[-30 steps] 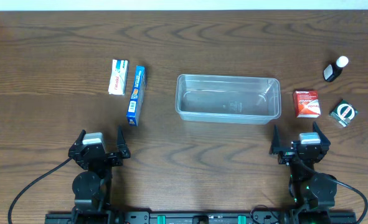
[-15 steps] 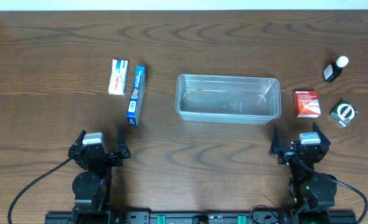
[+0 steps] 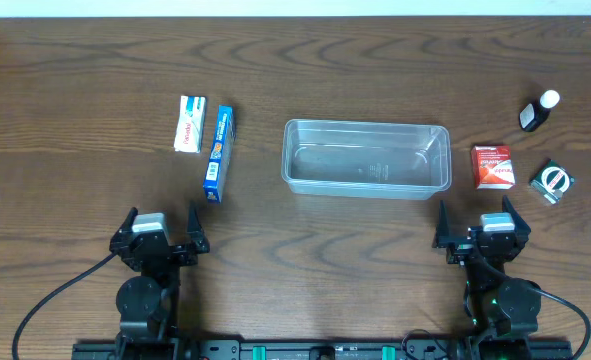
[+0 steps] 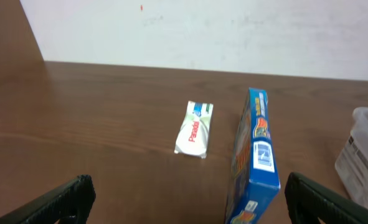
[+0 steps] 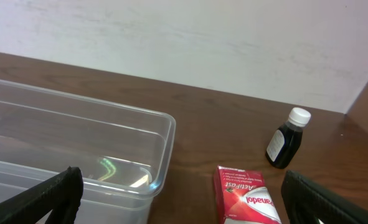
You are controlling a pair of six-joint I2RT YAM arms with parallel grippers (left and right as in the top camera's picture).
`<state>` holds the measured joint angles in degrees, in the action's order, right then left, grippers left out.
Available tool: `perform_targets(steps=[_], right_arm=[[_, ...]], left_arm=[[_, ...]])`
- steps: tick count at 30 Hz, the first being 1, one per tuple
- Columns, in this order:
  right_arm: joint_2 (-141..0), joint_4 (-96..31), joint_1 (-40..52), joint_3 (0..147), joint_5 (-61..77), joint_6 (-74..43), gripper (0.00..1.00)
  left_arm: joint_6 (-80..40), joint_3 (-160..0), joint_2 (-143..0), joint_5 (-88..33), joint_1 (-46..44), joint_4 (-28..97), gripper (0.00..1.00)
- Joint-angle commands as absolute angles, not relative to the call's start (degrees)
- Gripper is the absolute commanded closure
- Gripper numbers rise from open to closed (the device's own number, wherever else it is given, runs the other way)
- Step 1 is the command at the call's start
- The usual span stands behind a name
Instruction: Pack container
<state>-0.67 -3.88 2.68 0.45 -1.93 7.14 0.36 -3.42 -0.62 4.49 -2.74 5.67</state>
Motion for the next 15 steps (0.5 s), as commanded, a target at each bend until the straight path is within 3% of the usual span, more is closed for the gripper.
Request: perform_targets(steps=[1, 6, 15], right_arm=[[-0.38, -4.1, 2.22, 0.36, -1.89, 7.35, 0.01], [-0.38, -4.1, 2.22, 0.36, -1.89, 7.35, 0.01], [-0.38, -4.1, 2.22, 0.36, -1.89, 7.35, 0.01]], left_arm=[[-2.63, -2.31, -0.23, 4.89, -2.98, 2.48, 0.02], [-12.84, -2.31, -0.23, 4.93, -2.98, -2.52, 0.02], [-13.45, -2.42, -0.23, -0.56, -2.98, -14.39, 0.02]])
